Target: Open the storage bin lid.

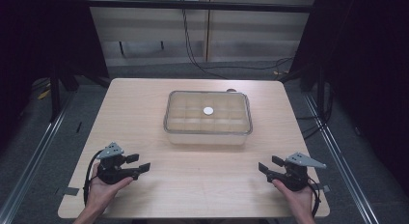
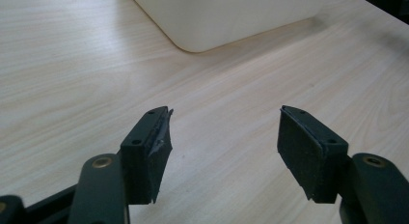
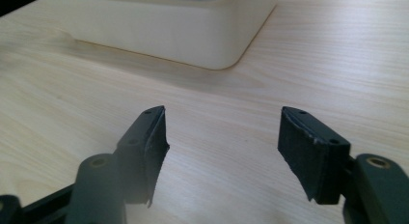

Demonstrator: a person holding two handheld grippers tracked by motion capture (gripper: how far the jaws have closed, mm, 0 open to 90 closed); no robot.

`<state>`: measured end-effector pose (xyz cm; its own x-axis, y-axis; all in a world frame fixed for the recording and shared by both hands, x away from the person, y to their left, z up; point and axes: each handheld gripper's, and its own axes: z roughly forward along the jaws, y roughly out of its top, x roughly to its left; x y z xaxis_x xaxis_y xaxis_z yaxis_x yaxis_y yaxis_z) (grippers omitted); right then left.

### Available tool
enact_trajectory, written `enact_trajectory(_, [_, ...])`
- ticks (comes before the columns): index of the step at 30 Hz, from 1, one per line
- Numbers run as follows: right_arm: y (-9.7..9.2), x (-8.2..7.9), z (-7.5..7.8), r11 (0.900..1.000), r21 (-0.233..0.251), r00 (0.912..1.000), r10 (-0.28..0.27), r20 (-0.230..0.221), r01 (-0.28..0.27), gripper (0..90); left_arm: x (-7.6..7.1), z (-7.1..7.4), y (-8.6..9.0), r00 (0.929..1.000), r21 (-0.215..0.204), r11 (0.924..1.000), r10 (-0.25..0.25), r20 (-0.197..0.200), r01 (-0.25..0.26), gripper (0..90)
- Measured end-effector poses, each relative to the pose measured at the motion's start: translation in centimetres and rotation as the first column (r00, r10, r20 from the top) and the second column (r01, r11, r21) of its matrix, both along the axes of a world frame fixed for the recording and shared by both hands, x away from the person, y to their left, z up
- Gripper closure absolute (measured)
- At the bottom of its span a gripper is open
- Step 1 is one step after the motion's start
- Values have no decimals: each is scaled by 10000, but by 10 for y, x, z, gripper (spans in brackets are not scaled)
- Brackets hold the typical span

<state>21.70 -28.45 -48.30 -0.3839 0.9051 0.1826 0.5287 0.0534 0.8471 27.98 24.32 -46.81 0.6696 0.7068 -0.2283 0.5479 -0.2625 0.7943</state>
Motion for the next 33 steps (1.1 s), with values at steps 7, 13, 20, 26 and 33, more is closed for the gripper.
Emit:
enact_trajectory(7, [-2,2,2,9995,258,9989,193,-429,-182,348,5,0,4,9994,-225,9995,237,-270,-243,412])
enact_trajectory(13, [-3,-1,9,9989,284,9980,396,-489,-382,364,6,2,-3,9996,130,9999,45,-276,-41,379])
enact_trajectory(20, [5,0,28,9978,150,9972,648,-380,-643,364,6,11,-11,9996,8,9996,-271,-79,271,364])
enact_trajectory(26, [10,8,34,9941,266,9935,1062,-409,-1052,364,10,16,-16,9991,26,9992,-404,120,404,336])
enact_trajectory(33, [12,25,44,9906,503,9917,1280,-107,-1273,390,16,26,-15,9985,88,9989,-467,282,465,361])
